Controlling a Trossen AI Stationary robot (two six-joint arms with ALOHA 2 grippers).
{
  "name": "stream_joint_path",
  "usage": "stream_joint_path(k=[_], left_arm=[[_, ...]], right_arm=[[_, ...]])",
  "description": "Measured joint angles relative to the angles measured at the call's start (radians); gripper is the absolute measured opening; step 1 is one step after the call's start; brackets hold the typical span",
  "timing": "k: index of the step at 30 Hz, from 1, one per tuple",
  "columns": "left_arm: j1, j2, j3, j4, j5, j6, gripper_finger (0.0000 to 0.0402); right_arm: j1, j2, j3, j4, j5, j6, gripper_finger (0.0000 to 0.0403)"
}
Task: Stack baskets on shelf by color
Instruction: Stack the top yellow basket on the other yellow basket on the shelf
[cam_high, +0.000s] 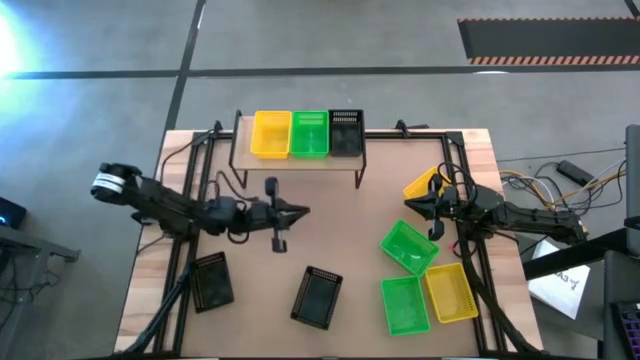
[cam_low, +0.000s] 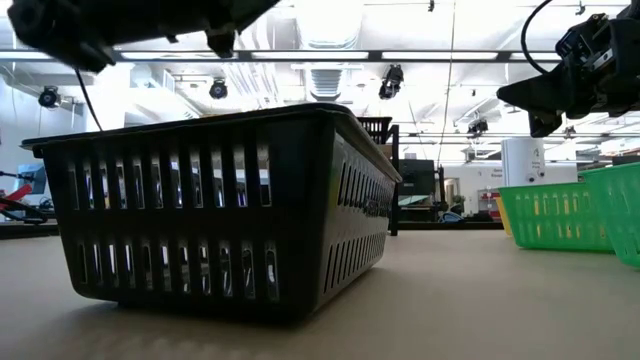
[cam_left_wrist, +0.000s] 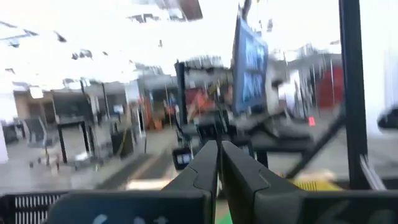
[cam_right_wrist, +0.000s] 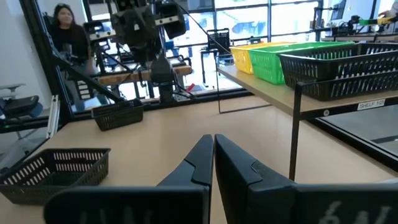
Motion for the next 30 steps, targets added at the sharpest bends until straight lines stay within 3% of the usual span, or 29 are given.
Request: stream_joint_path(k=[6,18,26,28,30], left_arm=[[0.000,0.007,-0.013,0.042,0.002,0.015,0.0018],[-0.002,0.006,-0.012,-0.088,0.053,0.034,0.0145],[-0.025,0.009,-0.006,-0.281,0.001,0.035,0.0144],[-0.032,0.009,-0.005,-0.312,-0.030,0.034,0.0139],[-0.045,0.009,-0.005,-0.336,-0.057,0.035,0.0134]], right_arm=[[0.000,0.000,0.000,0.000,0.000,-0.001,0.0009],[0.000,0.004,0.000,0.050,0.002,-0.012,0.0009],[0.005,0.030,0.002,0.223,0.009,0.127,0.0009],[0.021,0.069,0.028,0.178,0.077,0.138,0.0009],[0.037,0.123,0.079,0.084,0.216,0.129,0.0009]])
